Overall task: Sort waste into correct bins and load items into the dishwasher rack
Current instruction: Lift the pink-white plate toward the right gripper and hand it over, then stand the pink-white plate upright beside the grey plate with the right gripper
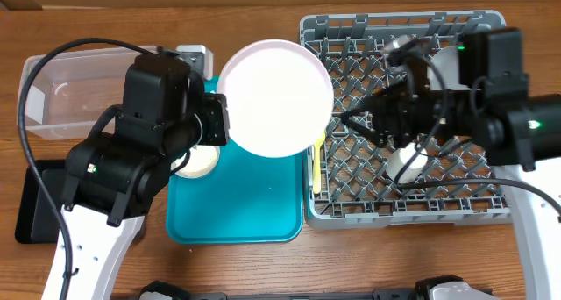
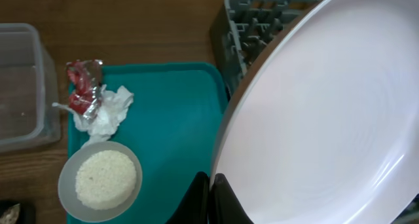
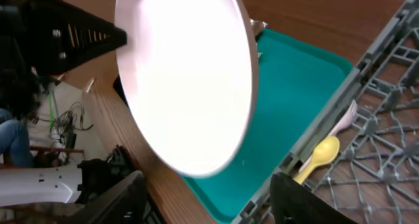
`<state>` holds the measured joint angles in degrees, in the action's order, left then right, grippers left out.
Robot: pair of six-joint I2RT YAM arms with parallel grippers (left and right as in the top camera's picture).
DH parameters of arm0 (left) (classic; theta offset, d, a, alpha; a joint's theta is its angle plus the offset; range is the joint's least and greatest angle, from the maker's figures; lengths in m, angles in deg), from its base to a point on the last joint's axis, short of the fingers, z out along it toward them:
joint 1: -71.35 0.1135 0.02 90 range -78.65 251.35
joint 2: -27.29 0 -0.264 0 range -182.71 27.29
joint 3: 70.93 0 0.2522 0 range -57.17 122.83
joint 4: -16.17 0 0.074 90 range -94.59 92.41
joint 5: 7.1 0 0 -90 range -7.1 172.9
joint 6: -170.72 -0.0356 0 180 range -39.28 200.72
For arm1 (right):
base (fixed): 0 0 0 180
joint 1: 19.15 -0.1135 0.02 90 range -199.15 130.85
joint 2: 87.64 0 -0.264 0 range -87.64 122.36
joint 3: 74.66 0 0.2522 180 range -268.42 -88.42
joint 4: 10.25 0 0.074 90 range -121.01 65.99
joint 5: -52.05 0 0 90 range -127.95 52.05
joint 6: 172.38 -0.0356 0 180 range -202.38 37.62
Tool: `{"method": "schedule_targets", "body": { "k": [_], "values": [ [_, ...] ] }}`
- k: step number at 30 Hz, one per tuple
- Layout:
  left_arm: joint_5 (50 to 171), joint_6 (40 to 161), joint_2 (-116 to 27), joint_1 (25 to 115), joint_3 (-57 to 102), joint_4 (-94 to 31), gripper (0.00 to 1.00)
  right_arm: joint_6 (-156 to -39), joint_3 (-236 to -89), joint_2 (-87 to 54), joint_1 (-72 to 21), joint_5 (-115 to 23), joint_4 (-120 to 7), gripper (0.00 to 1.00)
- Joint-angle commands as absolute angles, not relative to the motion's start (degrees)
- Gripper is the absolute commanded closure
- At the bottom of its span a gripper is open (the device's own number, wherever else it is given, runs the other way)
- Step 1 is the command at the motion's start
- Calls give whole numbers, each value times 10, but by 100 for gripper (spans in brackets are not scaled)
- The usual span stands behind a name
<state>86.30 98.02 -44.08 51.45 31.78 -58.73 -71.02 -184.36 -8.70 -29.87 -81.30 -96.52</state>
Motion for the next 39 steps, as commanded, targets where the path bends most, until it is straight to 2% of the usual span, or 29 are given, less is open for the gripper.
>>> {"method": "schedule_targets", "body": {
  "k": [1,6,7,9,10,11,15,16,17,18,20,21,22,29,34,39],
  "values": [
    [908,931,-438,511,319,-592,96,-746,-1851,-71,-304,-761,-944,37],
    [964,912,-433,511,319,-582,96,-733,-1851,-44,-312,-802,-930,36],
    [980,910,-433,511,319,-573,96,-714,-1851,-33,-323,-824,-931,39],
    [980,910,-433,511,319,-569,96,-701,-1851,-24,-338,-832,-931,53],
    [979,910,-433,511,319,-569,96,-699,-1851,-20,-344,-829,-930,65],
    [979,910,-433,511,319,-569,96,-699,-1851,-18,-348,-826,-930,72],
    [959,910,-433,511,319,-573,96,-703,-1852,-21,-347,-779,-928,90],
    [946,914,-433,511,319,-573,88,-707,-1852,-23,-344,-766,-928,94],
    [932,921,-433,511,319,-573,71,-722,-1852,-26,-340,-745,-928,96],
    [914,928,-432,511,319,-573,56,-737,-1852,-29,-335,-727,-929,96],
    [893,938,-429,511,322,-574,40,-757,-1852,-36,-321,-694,-931,96],
    [885,939,-426,511,325,-574,28,-766,-1852,-39,-311,-678,-932,96],
    [878,940,-424,511,328,-575,23,-770,-1852,-40,-302,-663,-933,96],
    [844,940,-405,511,356,-595,11,-872,-1852,-39,-217,-385,-926,96],
    [844,940,-401,511,356,-607,10,-861,-1852,-36,-187,-269,-894,96],
    [844,940,-402,511,356,-609,10,-788,-1852,-10,-186,-220,-878,96]
  ]
}}
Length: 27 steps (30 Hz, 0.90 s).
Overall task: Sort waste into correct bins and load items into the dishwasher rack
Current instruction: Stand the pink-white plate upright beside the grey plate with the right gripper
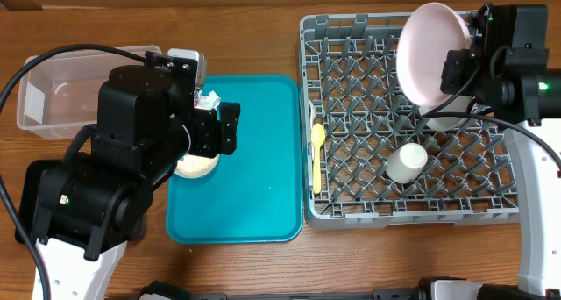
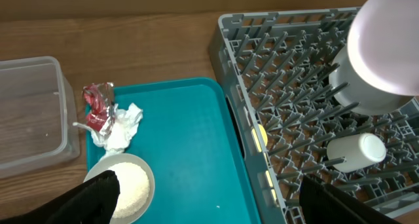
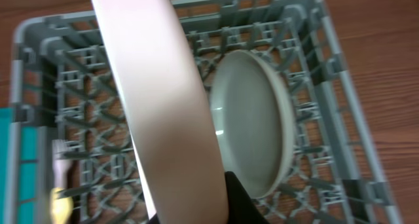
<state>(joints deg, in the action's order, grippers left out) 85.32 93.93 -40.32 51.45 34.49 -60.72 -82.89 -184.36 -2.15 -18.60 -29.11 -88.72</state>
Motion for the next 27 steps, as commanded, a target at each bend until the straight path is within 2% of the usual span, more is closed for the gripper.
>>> {"method": "schedule_targets", "body": {
  "k": [1,5,13,17,19,20,22,27],
  "values": [
    [844,940,-402,511,356,-610,9,-784,-1852,-1,-186,-206,-876,96],
    [844,940,-402,511,356,-613,9,-785,-1851,32,-186,-174,-877,96],
    [844,940,-402,511,356,-622,7,-787,-1851,99,-188,-202,-898,96],
    [844,940,-402,511,356,-623,6,-794,-1851,122,-188,-202,-901,93],
    [844,940,-402,511,356,-623,4,-794,-1852,122,-189,-203,-897,81],
    [844,940,-402,511,356,-623,3,-794,-1853,118,-191,-203,-897,67],
    [844,940,-402,511,356,-623,0,-794,-1856,111,-196,-203,-900,52],
    [844,940,-402,511,356,-633,0,-798,-1889,77,-215,-202,-922,40]
  ]
}}
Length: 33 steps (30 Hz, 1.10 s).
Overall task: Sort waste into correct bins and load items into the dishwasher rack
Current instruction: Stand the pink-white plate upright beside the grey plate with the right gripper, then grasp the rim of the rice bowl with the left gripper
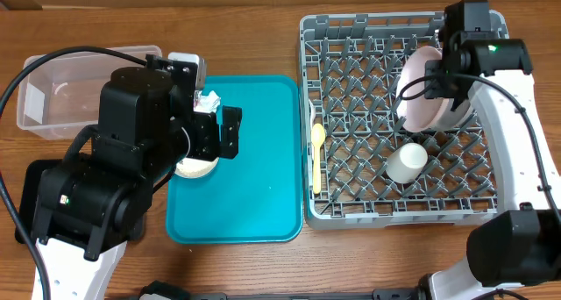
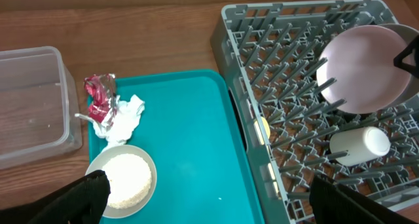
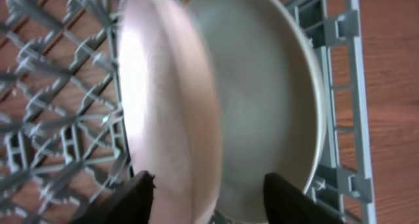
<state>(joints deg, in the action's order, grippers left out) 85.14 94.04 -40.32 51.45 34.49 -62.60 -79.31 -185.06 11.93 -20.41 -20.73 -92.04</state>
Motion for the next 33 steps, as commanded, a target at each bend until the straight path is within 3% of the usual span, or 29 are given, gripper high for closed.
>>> {"method": "schedule_targets", "body": {
  "k": [1,4,7,9,17,23,30,33],
  "values": [
    [844,940,-402,511,356,-639,0,-816,-1910,64,-219,-203,-938,39],
    [843,940,-402,511,356,-656,0,-859,-1963,34,-228,-216,-993,36],
    [826,941,-401,511,356,-665,0,-887,-2005,5,-232,-297,-1041,21],
    [815,944,-398,511,356,-670,0,-886,-2021,-22,-232,-401,-1059,0],
    [694,1083,-398,511,356,-772,0,-886,-2021,-68,-232,-648,-1061,0],
    [694,1082,-432,511,305,-798,0,-886,-2020,-68,-232,-671,-1074,0],
    [754,1065,-530,511,191,-692,13,-906,-2020,-68,-232,-670,-1076,0],
    [809,1032,-579,511,173,-636,28,-906,-2020,-68,-232,-670,-1080,0]
  ]
}}
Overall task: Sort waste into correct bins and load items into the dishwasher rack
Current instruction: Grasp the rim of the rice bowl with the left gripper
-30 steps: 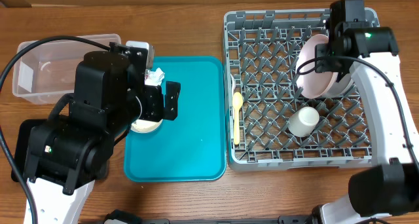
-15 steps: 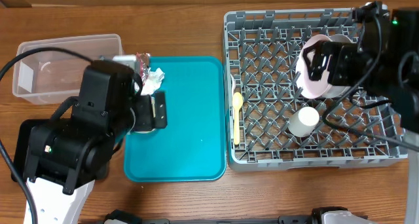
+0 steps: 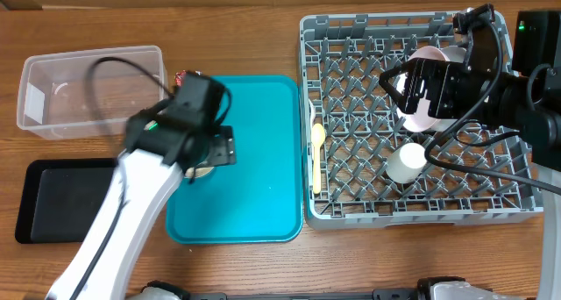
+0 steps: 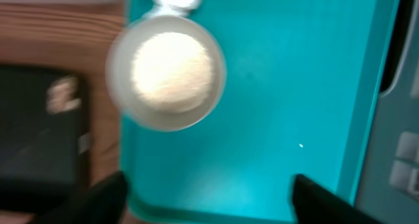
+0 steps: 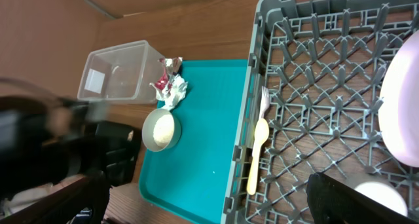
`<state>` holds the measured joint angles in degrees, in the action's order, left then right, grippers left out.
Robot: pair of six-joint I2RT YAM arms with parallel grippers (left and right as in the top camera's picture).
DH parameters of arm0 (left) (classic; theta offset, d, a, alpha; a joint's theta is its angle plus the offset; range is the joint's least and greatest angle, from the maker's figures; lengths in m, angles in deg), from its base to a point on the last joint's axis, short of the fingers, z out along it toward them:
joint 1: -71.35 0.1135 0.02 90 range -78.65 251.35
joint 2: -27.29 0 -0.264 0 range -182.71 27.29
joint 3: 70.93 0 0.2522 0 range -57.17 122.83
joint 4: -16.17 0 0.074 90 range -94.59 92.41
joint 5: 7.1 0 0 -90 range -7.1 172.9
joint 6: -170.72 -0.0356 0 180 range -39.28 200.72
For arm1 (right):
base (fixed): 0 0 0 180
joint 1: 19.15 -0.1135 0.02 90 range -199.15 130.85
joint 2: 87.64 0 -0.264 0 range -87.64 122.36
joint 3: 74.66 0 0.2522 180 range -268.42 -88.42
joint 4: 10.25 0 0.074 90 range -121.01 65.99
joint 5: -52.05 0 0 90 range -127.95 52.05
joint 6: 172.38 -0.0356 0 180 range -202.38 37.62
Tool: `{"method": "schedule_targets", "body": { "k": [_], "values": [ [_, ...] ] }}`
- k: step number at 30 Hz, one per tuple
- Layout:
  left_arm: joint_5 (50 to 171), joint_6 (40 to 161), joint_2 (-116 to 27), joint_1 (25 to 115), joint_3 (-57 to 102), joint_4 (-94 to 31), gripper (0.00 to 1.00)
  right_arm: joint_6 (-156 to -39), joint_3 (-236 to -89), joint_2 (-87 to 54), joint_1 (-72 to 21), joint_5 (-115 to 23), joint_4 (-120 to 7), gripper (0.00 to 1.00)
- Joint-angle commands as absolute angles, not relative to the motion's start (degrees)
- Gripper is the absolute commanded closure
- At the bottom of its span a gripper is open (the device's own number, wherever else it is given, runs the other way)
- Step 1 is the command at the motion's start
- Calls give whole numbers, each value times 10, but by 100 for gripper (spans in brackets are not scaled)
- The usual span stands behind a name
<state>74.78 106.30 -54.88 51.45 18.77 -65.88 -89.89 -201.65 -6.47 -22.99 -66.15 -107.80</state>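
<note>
A pink plate (image 3: 419, 114) stands on edge in the grey dishwasher rack (image 3: 351, 37), also at the right edge of the right wrist view as the plate (image 5: 400, 112). My right gripper (image 3: 399, 88) hovers open above the rack, holding nothing; the gripper (image 5: 216, 204) looks down over rack and tray. A bowl of rice (image 4: 167, 80) sits at the left of the teal tray (image 3: 259, 186). My left gripper (image 4: 209, 201) is open just above the tray, beside the bowl. A red wrapper (image 5: 171, 68) and a white tissue (image 5: 171, 90) lie at the tray's far left corner.
A white cup (image 3: 408, 162) lies in the rack. A yellow spoon (image 3: 316, 155) and a fork (image 5: 264, 103) rest along the rack's left side. A clear bin (image 3: 88, 89) stands at the back left, a black bin (image 3: 61, 214) at the front left.
My right gripper has let go of the pink plate and drawn back above the rack. My left arm has come down low over the tray, next to the bowl of rice.
My left gripper first held the plate over the tray's edge with the right gripper open beside it. Then the right gripper held it above the rack and the left was open. The plate then stood in the rack, and now stands there alone.
</note>
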Motion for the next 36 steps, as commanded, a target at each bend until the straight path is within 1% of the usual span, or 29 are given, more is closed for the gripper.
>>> {"method": "schedule_targets", "body": {
  "k": [1,5,9,11,13,16,17,19,21,24,25,27,28,29,31,32,34,36],
  "values": [
    [809,1030,-597,511,171,-624,31,-906,-2020,-67,-232,-670,-1080,1],
    [788,1025,-654,511,171,-600,30,-906,-2020,-67,-232,-669,-1086,2],
    [736,1026,-714,513,171,-592,30,-906,-2020,-67,-232,-665,-1097,3],
    [737,1018,-747,516,171,-575,39,-905,-2020,-67,-232,-648,-1103,3],
    [740,1013,-773,519,171,-560,39,-906,-2020,-67,-232,-639,-1107,3],
    [746,1012,-802,521,171,-544,44,-905,-2020,-67,-232,-639,-1110,3],
    [746,1013,-810,522,171,-540,47,-906,-2020,-67,-232,-638,-1111,3],
    [745,1013,-819,523,171,-534,57,-905,-2020,-67,-232,-635,-1112,3],
    [746,1013,-821,525,171,-528,62,-905,-2020,-67,-232,-635,-1114,3],
    [735,1013,-821,532,171,-527,77,-905,-2020,-67,-232,-635,-1115,4],
    [734,1013,-821,535,171,-527,73,-905,-2020,-67,-232,-635,-1115,4],
    [733,1003,-821,542,171,-527,59,-905,-2020,-67,-232,-635,-1116,4],
    [733,999,-821,545,171,-528,60,-906,-2020,-67,-232,-635,-1116,4],
    [733,999,-821,548,170,-527,64,-906,-2020,-67,-232,-635,-1116,5],
    [733,999,-821,556,170,-527,79,-905,-2020,-67,-232,-635,-1119,5],
    [733,1000,-821,558,170,-527,82,-905,-2020,-67,-232,-635,-1120,5],
    [736,1000,-821,563,170,-526,85,-906,-2020,-67,-232,-635,-1121,5],
    [738,1000,-821,566,170,-527,96,-906,-2020,-67,-232,-635,-1122,5]
  ]
}}
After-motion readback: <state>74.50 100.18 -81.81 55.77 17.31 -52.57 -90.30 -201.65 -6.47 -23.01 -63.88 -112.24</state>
